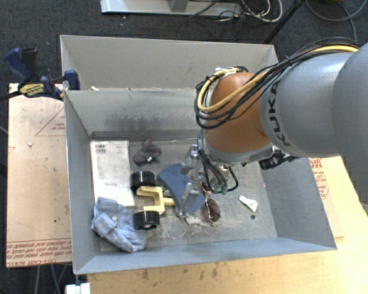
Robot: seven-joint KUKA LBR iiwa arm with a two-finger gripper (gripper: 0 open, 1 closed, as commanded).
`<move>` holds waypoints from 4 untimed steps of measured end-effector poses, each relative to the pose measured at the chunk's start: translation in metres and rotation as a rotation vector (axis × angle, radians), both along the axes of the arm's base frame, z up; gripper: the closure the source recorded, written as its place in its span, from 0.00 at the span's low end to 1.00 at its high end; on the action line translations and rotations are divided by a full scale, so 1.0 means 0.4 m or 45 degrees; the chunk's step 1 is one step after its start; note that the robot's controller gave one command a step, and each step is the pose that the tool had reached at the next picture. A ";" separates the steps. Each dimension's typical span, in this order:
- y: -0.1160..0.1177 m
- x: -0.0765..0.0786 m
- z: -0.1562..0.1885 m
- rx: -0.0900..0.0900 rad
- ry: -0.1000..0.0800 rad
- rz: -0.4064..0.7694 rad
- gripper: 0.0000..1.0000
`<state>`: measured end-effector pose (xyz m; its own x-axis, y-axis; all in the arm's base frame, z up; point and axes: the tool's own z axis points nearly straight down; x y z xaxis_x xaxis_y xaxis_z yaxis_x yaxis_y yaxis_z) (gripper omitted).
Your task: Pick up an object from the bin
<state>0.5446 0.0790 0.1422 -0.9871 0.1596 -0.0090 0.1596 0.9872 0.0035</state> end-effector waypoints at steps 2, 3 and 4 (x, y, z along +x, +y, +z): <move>0.054 0.022 0.009 0.000 0.009 -0.085 0.00; 0.040 0.030 -0.161 0.003 -0.009 -0.117 0.00; 0.101 0.038 -0.159 0.003 -0.025 -0.326 1.00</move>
Offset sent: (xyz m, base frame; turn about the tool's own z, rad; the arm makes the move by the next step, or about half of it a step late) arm 0.0140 0.0097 0.0072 0.1543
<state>0.5596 0.1192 0.0788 -0.9141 0.4045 -0.0270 0.4043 0.9145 0.0111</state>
